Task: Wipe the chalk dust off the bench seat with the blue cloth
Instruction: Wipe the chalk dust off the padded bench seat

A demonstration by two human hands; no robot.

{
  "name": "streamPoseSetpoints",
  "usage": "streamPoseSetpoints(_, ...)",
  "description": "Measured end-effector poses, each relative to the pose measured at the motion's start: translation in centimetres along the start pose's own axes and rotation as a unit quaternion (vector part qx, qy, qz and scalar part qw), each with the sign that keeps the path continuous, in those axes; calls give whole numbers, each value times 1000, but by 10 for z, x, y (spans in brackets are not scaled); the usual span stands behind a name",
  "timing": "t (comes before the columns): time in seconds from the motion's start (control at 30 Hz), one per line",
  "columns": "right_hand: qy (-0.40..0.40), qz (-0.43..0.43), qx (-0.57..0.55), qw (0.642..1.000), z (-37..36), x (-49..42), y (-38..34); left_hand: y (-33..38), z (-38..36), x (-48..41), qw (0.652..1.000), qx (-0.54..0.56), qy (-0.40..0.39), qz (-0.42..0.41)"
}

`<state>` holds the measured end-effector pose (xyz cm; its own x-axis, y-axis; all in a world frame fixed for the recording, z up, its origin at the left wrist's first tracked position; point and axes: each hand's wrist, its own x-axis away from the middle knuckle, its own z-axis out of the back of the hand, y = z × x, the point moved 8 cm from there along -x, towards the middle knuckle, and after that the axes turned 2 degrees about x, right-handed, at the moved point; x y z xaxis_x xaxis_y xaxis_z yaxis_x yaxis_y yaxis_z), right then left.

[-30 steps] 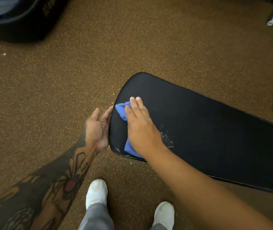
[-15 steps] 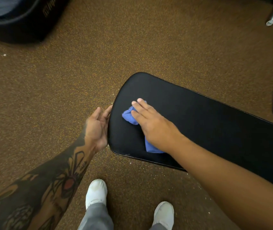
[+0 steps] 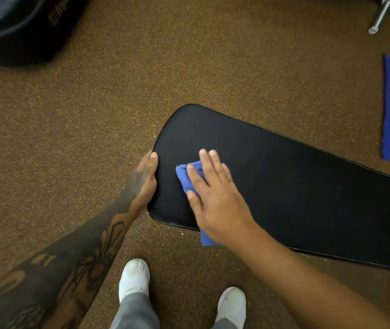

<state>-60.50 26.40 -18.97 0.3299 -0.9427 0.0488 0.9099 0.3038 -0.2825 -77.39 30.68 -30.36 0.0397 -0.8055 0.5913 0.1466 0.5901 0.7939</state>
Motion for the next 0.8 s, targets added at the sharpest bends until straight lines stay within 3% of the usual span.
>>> streamPoseSetpoints(0.1,-2,-17,8,1000,6,11,-12,19,0,7,996,-68,11,-58)
streamPoseSetpoints(0.2,-33,-13,38,999,-19,21,-13,28,-4,11,994,-60,10,-89)
streamPoseSetpoints(0.33,7,-27,13,1000,-27,22,-2,34,-7,17,994,-51,30,-93)
streamPoseSetpoints(0.53,99,-184,-27,978,-12,19,21,31,-6,17,995,-54,37,-80)
streamPoseSetpoints(0.67,74,-91,-21,993,-27,31,-30,34,-6,18,990,-85,45,-102)
streamPoseSetpoints(0.8,72,-61,-11,995,-21,36,1,32,-6,16,991,-77,34,-103)
